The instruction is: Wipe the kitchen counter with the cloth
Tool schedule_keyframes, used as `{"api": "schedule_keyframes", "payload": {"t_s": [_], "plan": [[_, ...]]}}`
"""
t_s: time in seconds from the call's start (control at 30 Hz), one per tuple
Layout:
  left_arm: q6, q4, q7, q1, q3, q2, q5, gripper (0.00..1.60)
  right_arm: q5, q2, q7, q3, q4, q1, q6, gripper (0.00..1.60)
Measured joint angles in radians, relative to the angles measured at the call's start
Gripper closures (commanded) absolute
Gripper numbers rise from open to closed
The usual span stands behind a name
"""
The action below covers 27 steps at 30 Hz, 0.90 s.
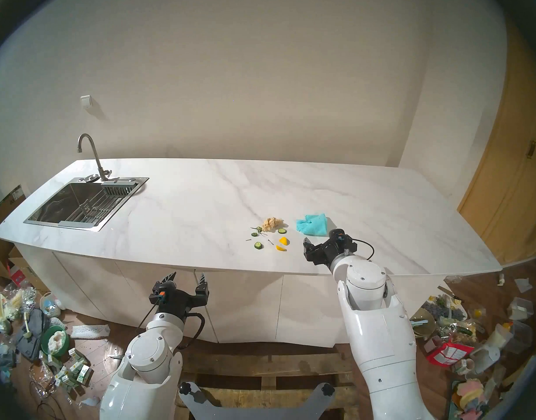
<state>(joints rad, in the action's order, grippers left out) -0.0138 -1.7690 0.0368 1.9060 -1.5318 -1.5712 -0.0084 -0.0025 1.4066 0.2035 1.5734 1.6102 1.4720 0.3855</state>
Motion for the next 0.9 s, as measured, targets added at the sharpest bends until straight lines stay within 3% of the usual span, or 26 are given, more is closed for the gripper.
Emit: {"api": "schedule_keyframes", "payload": {"t_s": [0.9], "plan": [[0.0, 0.012, 0.006, -0.004, 0.0, 0.0, 0.0, 0.0, -0.042, -0.034, 0.08, -0.052, -0.233, -0.246, 0.085, 0.0]]}}
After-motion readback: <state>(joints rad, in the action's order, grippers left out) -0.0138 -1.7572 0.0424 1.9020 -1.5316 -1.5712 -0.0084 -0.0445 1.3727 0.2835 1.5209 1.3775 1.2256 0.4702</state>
